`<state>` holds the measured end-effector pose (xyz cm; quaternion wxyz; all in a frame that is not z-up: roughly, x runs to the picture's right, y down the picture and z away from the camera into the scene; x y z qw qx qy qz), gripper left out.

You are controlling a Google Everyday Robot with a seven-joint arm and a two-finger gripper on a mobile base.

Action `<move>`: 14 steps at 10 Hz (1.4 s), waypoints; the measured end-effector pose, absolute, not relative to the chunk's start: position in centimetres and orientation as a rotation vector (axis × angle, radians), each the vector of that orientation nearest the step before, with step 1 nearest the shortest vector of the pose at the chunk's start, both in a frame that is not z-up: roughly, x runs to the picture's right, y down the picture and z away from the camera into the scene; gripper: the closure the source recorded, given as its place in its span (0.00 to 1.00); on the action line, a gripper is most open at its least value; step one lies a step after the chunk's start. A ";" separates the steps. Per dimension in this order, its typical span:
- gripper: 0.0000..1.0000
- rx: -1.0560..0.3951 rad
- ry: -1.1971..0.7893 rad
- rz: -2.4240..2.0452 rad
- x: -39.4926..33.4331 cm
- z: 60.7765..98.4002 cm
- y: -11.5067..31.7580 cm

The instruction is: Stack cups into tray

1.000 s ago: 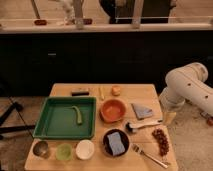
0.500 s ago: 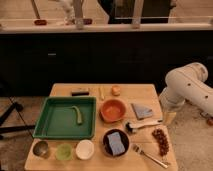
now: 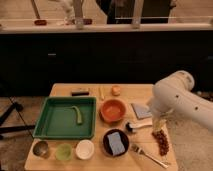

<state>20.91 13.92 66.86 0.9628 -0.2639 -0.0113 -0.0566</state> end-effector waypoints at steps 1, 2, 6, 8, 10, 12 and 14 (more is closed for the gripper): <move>0.20 -0.524 -0.044 -0.160 18.0 66.4 14.8; 0.20 -0.516 -0.069 -0.204 15.8 65.9 15.6; 0.20 -0.505 -0.212 -0.427 8.7 62.4 22.2; 0.20 -0.509 -0.247 -0.480 7.5 61.4 24.1; 0.20 -0.507 -0.247 -0.484 7.5 61.4 24.0; 0.20 -0.508 -0.247 -0.484 7.5 61.4 24.0; 0.20 -0.508 -0.249 -0.480 7.5 61.4 24.1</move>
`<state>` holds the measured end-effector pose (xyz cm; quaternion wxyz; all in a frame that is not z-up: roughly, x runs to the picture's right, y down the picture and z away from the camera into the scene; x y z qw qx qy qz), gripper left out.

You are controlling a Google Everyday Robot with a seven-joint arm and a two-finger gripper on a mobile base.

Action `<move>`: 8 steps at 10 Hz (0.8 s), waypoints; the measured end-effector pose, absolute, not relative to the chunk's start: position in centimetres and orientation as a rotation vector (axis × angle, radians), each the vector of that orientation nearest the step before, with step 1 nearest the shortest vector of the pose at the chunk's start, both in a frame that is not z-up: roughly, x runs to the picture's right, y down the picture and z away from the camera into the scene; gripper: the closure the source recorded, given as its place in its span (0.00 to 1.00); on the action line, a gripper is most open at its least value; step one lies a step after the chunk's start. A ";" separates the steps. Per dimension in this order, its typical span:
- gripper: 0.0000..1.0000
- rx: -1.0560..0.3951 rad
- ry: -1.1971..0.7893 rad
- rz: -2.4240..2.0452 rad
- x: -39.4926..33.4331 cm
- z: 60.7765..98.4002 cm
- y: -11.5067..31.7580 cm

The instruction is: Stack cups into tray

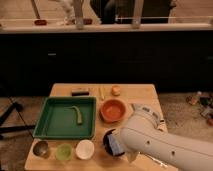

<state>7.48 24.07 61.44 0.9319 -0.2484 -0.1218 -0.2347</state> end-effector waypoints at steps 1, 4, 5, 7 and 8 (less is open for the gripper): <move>0.20 -0.511 -0.257 -0.483 7.4 61.5 24.2; 0.20 -0.516 -0.298 -0.541 4.5 62.1 25.3; 0.20 -0.519 -0.315 -0.566 2.7 62.1 25.6; 0.20 -0.518 -0.353 -0.639 -1.7 62.2 26.1; 0.20 -0.515 -0.369 -0.675 -3.4 62.0 26.4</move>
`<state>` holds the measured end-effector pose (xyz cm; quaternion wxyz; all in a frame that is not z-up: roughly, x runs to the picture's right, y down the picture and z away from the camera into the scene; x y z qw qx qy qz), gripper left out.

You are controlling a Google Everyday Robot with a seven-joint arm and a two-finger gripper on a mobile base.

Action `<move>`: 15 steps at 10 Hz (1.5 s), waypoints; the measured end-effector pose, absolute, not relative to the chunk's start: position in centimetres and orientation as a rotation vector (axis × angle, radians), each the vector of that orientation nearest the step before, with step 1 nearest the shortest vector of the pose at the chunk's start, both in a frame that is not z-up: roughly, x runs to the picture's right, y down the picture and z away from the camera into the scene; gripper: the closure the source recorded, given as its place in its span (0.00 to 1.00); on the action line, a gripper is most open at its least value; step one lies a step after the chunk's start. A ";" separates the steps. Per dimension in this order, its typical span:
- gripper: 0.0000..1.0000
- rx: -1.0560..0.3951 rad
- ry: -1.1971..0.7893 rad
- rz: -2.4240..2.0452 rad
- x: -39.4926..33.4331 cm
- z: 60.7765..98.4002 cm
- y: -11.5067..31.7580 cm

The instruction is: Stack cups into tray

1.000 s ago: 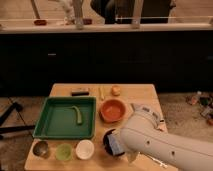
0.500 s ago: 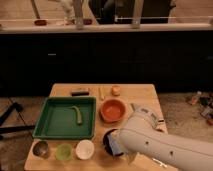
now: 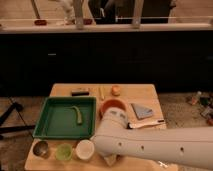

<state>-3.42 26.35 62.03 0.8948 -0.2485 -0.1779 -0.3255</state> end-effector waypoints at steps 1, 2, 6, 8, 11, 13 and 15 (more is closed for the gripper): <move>0.20 -0.513 -0.385 -0.714 -5.1 61.7 26.8; 0.20 -0.505 -0.407 -0.765 -7.2 61.0 27.6; 0.20 -0.484 -0.440 -0.846 -11.9 59.2 30.2; 0.20 -0.497 -0.433 -0.835 -13.1 60.2 31.5; 0.20 -0.504 -0.430 -0.829 -13.2 60.5 31.9; 0.20 -0.504 -0.430 -0.830 -13.2 60.5 31.9; 0.20 -0.506 -0.433 -0.827 -13.3 60.6 31.9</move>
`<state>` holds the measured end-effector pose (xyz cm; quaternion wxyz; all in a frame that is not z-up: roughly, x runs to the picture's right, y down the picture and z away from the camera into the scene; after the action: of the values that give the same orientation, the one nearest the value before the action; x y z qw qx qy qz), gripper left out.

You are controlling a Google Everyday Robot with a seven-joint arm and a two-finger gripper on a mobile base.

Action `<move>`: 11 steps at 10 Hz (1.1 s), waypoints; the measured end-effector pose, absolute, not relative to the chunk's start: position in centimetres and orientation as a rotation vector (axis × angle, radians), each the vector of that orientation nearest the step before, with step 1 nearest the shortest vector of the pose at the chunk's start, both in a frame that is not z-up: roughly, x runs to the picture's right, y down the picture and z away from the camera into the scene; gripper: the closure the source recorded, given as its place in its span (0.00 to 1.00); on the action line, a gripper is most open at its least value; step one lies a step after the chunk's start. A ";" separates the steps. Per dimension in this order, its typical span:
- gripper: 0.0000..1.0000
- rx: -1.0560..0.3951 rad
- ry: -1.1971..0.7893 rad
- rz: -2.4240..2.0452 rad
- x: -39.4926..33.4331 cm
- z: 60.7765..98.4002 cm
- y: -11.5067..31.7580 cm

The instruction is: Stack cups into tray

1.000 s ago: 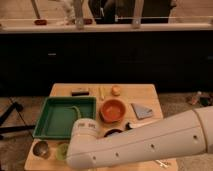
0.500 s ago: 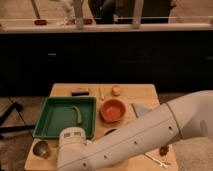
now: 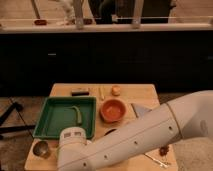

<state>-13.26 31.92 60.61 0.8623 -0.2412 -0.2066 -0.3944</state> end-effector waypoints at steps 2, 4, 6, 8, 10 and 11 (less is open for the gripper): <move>0.20 -0.507 -0.442 -0.821 -14.3 61.1 32.0; 0.20 -0.505 -0.446 -0.806 -16.1 61.7 31.8; 0.20 -0.502 -0.441 -0.780 -16.4 62.3 31.4; 0.20 -0.502 -0.449 -0.763 -16.9 63.1 31.3; 0.20 -0.516 -0.458 -0.744 -17.6 64.3 31.5; 0.20 -0.522 -0.465 -0.742 -18.0 64.7 31.7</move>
<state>-18.04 31.68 64.70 0.8728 -0.2499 -0.2224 -0.3554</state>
